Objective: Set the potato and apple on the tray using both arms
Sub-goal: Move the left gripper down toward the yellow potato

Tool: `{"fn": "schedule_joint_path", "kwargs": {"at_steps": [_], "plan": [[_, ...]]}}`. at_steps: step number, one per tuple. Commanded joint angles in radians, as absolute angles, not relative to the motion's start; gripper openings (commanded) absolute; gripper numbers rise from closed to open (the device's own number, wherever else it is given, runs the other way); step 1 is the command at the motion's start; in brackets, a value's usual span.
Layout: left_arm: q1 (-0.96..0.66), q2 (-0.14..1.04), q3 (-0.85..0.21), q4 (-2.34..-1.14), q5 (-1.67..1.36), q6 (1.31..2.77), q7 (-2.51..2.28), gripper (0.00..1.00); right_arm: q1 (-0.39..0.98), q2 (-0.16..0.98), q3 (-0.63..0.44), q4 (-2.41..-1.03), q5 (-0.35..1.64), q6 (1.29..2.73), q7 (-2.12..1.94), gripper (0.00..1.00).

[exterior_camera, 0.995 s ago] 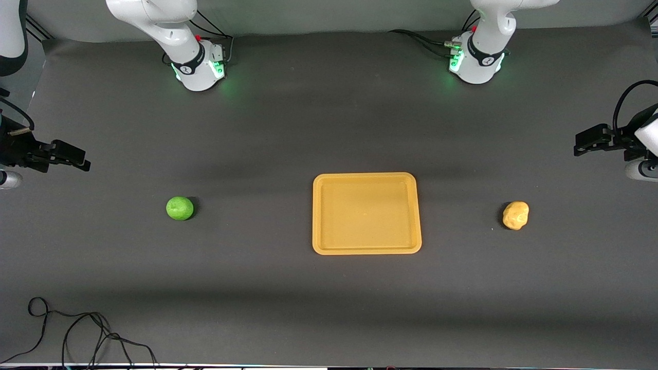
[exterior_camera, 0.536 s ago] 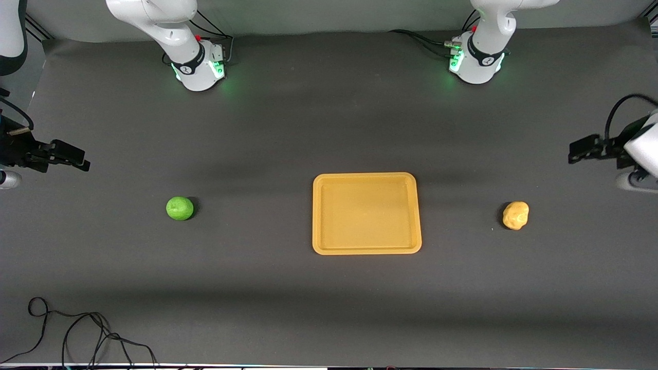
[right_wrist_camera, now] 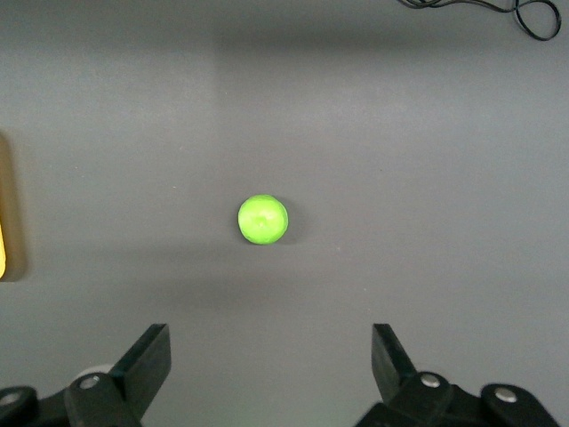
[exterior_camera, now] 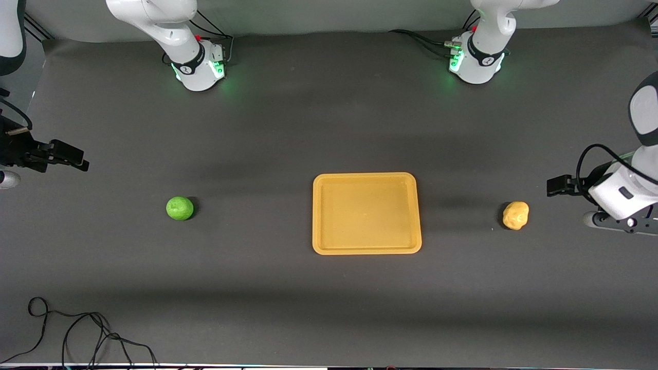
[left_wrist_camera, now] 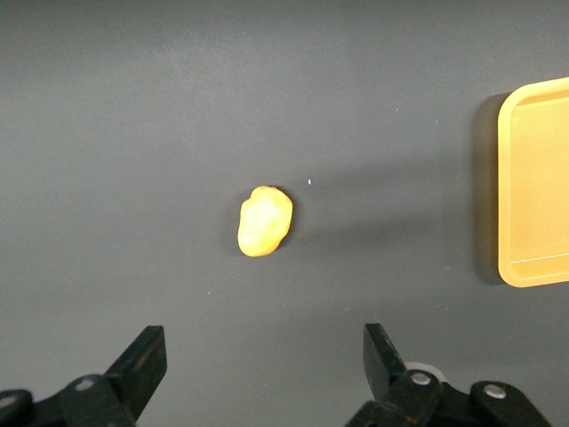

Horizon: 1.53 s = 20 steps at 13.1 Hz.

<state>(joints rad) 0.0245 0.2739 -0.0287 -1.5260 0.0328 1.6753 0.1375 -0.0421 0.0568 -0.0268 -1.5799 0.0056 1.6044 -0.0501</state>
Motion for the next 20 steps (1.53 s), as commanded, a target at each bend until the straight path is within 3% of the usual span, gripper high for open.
{"fn": "schedule_joint_path", "kwargs": {"at_steps": [1, 6, 12, 20], "plan": [[0.021, 0.274, -0.026, -1.534, 0.043, 1.701, 0.141, 0.99, -0.034, 0.048, -0.037, -1.574, -0.006, 1.595, -0.074, 1.00], [0.025, 0.374, -0.026, -1.571, 0.043, 1.865, 0.143, 0.99, -0.035, 0.054, -0.037, -1.566, -0.006, 1.595, -0.074, 1.00], [0.057, 0.428, -0.025, -1.845, 0.043, 2.302, 0.219, 0.99, -0.034, 0.057, -0.037, -1.566, -0.006, 1.597, -0.072, 1.00], [0.095, 0.433, -0.026, -2.046, 0.025, 2.563, 0.262, 0.98, -0.034, 0.058, -0.035, -1.566, -0.006, 1.597, -0.072, 1.00]]}}
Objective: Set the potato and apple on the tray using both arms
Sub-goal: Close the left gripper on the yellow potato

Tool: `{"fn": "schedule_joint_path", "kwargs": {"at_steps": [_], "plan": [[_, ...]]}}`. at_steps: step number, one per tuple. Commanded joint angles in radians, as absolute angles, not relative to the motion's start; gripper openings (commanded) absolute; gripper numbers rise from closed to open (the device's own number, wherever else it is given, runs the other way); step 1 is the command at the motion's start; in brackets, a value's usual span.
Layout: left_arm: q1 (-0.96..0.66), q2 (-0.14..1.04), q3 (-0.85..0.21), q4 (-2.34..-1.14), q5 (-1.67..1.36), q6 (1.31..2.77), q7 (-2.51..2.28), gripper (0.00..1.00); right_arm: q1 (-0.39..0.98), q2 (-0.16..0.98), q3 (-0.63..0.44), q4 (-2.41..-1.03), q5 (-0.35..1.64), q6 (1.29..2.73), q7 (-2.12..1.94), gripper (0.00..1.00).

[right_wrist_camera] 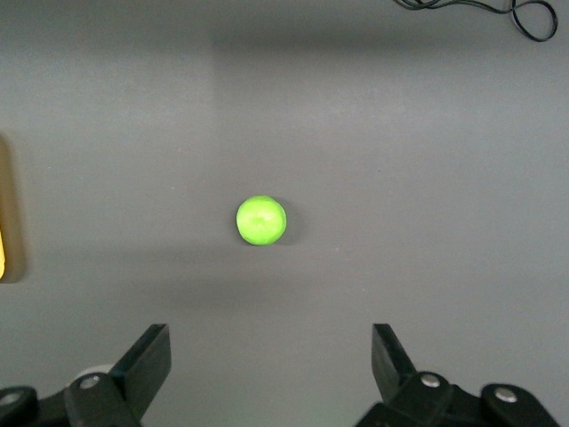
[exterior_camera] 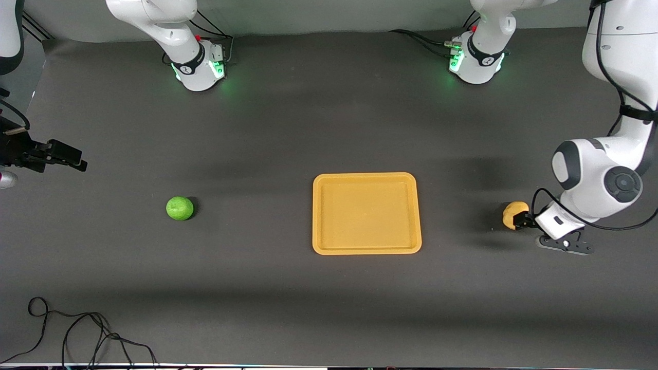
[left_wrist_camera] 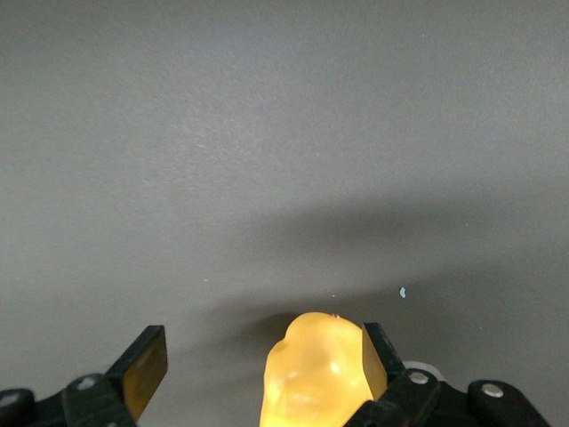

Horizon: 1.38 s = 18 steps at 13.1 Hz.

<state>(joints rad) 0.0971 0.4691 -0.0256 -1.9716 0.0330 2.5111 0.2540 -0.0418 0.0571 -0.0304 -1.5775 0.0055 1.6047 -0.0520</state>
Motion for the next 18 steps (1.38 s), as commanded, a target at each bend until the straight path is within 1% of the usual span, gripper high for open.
{"fn": "schedule_joint_path", "kwargs": {"at_steps": [1, 3, 5, 9, 10, 11, 12, 13, 14, 15, 16, 17, 18], "plan": [[0.095, 0.433, -0.026, -2.052, 0.025, 2.566, 0.262, 0.98, -0.034, 0.058, -0.035, -1.566, -0.006, 1.595, -0.072, 1.00], [0.095, 0.440, -0.026, -2.054, 0.025, 2.572, 0.262, 0.97, -0.034, 0.060, -0.035, -1.566, -0.006, 1.597, -0.072, 1.00], [0.095, 0.454, -0.026, -2.075, 0.025, 2.623, 0.261, 0.96, -0.034, 0.060, -0.035, -1.566, -0.006, 1.597, -0.072, 1.00], [0.094, 0.480, -0.031, -2.083, -0.004, 2.641, 0.261, 0.96, -0.034, 0.060, -0.035, -1.566, -0.006, 1.595, -0.072, 1.00], [0.089, 0.483, -0.031, -2.085, -0.011, 2.649, 0.261, 0.92, -0.034, 0.060, -0.035, -1.568, -0.006, 1.595, -0.072, 1.00], [0.087, 0.485, -0.031, -2.086, -0.011, 2.649, 0.261, 0.80, -0.034, 0.060, -0.035, -1.568, -0.006, 1.597, -0.072, 1.00], [0.086, 0.485, -0.029, -2.086, -0.011, 2.649, 0.261, 0.60, -0.034, 0.060, -0.035, -1.568, -0.008, 1.595, -0.072, 1.00], [0.084, 0.485, -0.029, -2.086, -0.011, 2.649, 0.262, 0.46, -0.034, 0.060, -0.035, -1.566, -0.006, 1.597, -0.072, 1.00], [0.084, 0.485, -0.029, -2.088, -0.011, 2.649, 0.262, 0.40, -0.034, 0.060, -0.035, -1.568, -0.006, 1.597, -0.072, 1.00], [0.084, 0.485, -0.029, -2.091, -0.011, 2.649, 0.267, 0.38, -0.034, 0.060, -0.035, -1.568, -0.006, 1.597, -0.072, 1.00], [0.087, 0.485, -0.029, -2.094, -0.011, 2.651, 0.268, 0.46, -0.034, 0.060, -0.035, -1.568, -0.006, 1.597, -0.072, 1.00], [0.089, 0.485, -0.029, -2.098, -0.011, 2.663, 0.270, 0.65, -0.034, 0.060, -0.035, -1.568, -0.006, 1.597, -0.072, 1.00], [0.089, 0.485, -0.029, -2.105, -0.011, 2.671, 0.271, 0.80, -0.034, 0.060, -0.035, -1.568, -0.006, 1.597, -0.072, 1.00]]}}
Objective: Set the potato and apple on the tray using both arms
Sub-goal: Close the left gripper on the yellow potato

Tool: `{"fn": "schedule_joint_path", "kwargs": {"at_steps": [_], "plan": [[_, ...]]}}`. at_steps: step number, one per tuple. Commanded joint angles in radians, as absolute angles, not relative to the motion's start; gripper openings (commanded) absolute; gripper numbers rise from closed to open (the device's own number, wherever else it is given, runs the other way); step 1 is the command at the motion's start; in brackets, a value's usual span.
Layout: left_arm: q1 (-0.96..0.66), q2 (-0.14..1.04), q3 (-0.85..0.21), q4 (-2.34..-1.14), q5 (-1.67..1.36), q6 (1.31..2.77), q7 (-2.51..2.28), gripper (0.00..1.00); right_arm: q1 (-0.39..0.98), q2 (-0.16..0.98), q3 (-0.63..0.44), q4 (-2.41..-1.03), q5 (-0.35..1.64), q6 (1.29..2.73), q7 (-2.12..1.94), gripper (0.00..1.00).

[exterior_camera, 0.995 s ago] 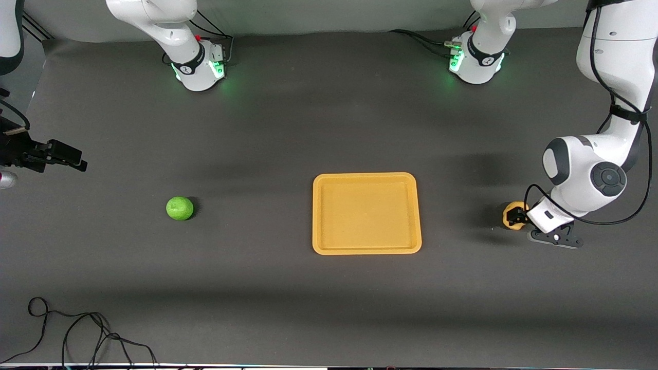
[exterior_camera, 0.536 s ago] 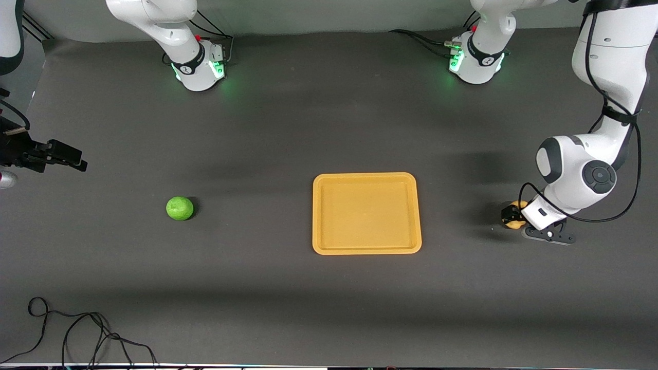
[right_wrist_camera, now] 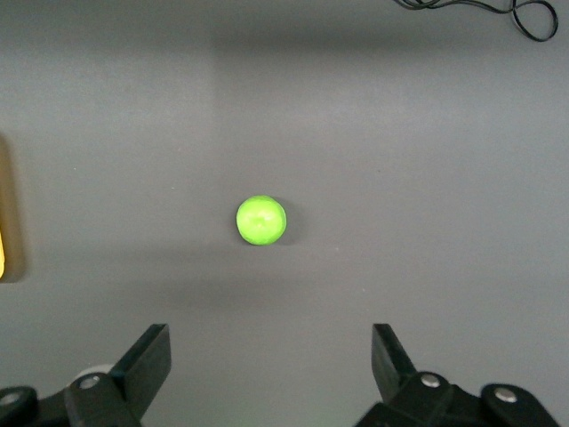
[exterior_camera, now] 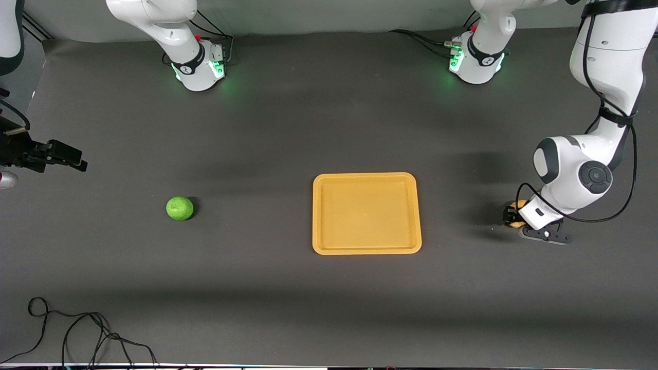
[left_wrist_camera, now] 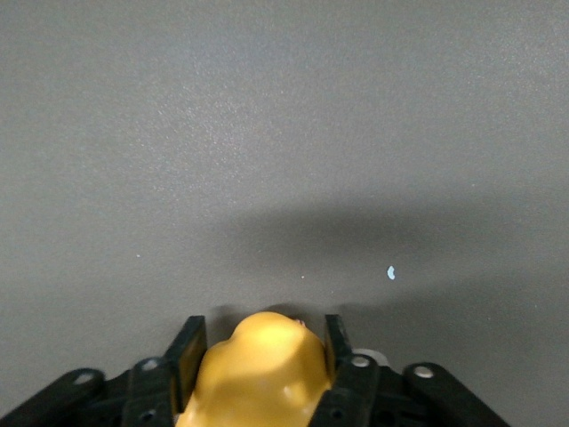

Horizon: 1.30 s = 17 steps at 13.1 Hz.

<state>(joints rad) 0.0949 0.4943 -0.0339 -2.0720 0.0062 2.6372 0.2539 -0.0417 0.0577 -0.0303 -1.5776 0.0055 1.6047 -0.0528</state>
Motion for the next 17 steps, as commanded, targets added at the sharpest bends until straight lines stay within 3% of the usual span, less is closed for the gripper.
{"fn": "schedule_joint_path", "kwargs": {"at_steps": [1, 11, 12, 13, 14, 15, 17], "plan": [[0.090, 0.485, -0.029, -2.105, -0.011, 2.671, 0.272, 0.98, -0.034, 0.060, -0.035, -1.568, -0.006, 1.597, -0.072, 1.00], [0.146, 0.453, -0.029, -2.143, -0.009, 2.655, 0.429, 0.98, -0.034, 0.063, -0.035, -1.566, -0.008, 1.597, -0.072, 1.00], [0.150, 0.437, -0.029, -2.157, -0.009, 2.654, 0.431, 0.91, -0.034, 0.063, -0.035, -1.568, -0.006, 1.597, -0.072, 1.00], [0.149, 0.433, -0.029, -2.167, -0.009, 2.657, 0.431, 0.59, -0.034, 0.063, -0.035, -1.566, -0.006, 1.597, -0.072, 1.00], [0.147, 0.431, -0.029, -2.169, -0.009, 2.657, 0.431, 0.38, -0.034, 0.063, -0.035, -1.566, -0.008, 1.597, -0.072, 1.00], [0.146, 0.431, -0.031, -2.169, -0.009, 2.655, 0.428, 0.27, -0.034, 0.063, -0.035, -1.566, -0.008, 1.597, -0.072, 1.00], [0.135, 0.426, -0.032, -2.168, -0.011, 2.651, 0.414, 0.21, -0.034, 0.063, -0.035, -1.566, -0.008, 1.595, -0.072, 1.00]]}}
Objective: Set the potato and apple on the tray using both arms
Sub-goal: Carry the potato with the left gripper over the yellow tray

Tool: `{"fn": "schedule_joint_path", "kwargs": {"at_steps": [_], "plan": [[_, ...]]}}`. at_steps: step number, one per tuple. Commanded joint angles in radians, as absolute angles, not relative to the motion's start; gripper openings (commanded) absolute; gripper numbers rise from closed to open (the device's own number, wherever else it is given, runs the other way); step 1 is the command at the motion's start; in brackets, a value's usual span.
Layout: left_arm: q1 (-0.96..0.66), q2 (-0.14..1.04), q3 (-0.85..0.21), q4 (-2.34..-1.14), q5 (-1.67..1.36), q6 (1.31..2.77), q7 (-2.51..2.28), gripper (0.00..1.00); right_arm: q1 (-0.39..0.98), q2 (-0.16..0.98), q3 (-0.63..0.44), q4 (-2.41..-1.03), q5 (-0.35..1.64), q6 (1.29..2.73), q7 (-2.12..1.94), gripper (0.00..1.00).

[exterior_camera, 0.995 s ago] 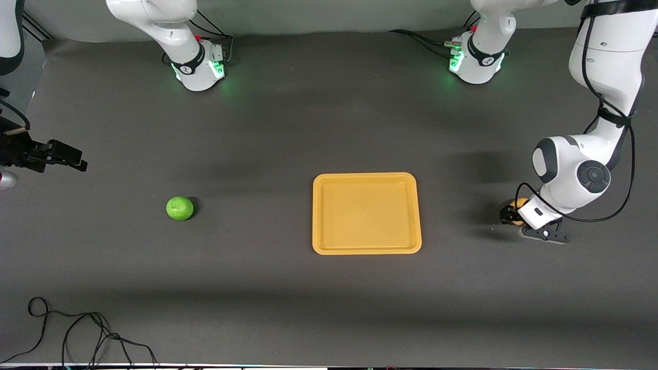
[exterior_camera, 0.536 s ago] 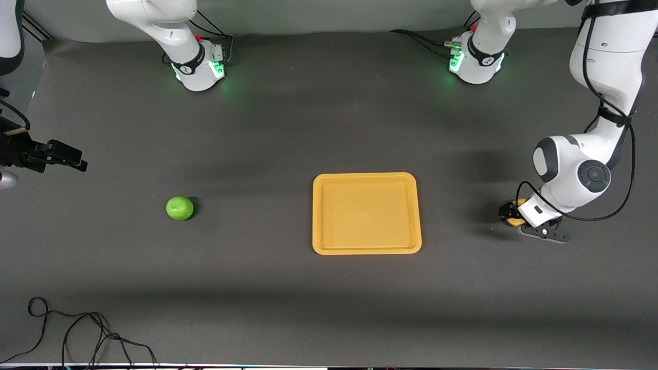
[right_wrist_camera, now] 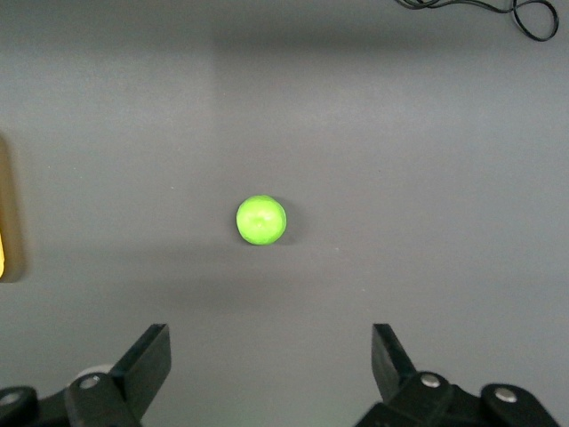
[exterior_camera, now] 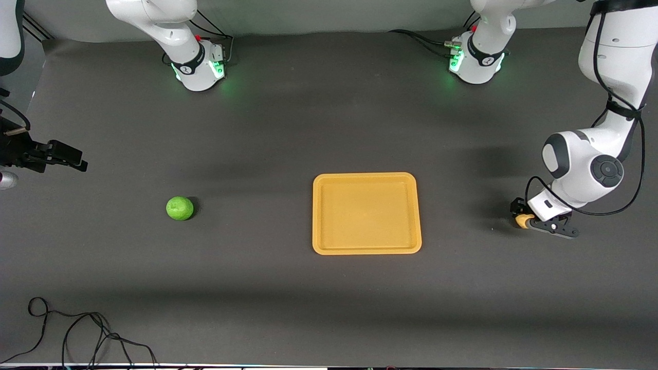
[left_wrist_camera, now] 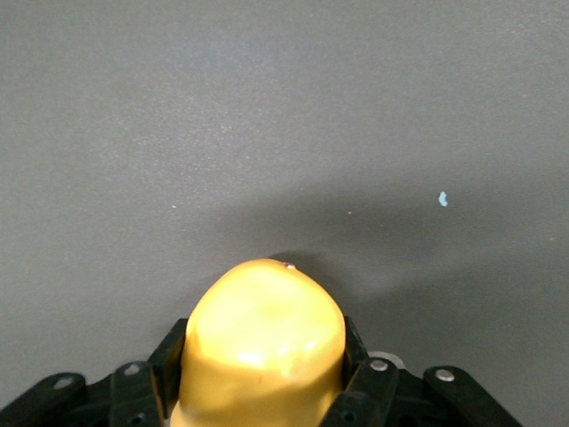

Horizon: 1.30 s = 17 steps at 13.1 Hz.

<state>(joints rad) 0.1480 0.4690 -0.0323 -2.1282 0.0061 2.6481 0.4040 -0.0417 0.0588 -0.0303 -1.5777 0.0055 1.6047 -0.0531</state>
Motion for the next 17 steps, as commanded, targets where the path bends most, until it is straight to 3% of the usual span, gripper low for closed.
{"fn": "schedule_joint_path", "kwargs": {"at_steps": [1, 7, 12, 17], "plan": [[0.118, 0.419, -0.038, -2.163, -0.012, 2.640, 0.363, 0.22, -0.034, 0.063, -0.035, -1.566, -0.006, 1.595, -0.072, 1.00], [-0.113, 0.383, -0.144, -2.128, -0.011, 2.579, -0.203, 0.23, -0.034, 0.063, -0.035, -1.568, -0.006, 1.597, -0.072, 1.00], [-0.325, 0.425, -0.143, -2.040, -0.005, 2.540, -0.547, 0.22, -0.034, 0.063, -0.035, -1.566, -0.006, 1.597, -0.072, 1.00], [-0.391, 0.515, -0.141, -1.953, 0.008, 2.543, -0.675, 0.22, -0.034, 0.063, -0.035, -1.566, -0.006, 1.597, -0.072, 1.00]]}}
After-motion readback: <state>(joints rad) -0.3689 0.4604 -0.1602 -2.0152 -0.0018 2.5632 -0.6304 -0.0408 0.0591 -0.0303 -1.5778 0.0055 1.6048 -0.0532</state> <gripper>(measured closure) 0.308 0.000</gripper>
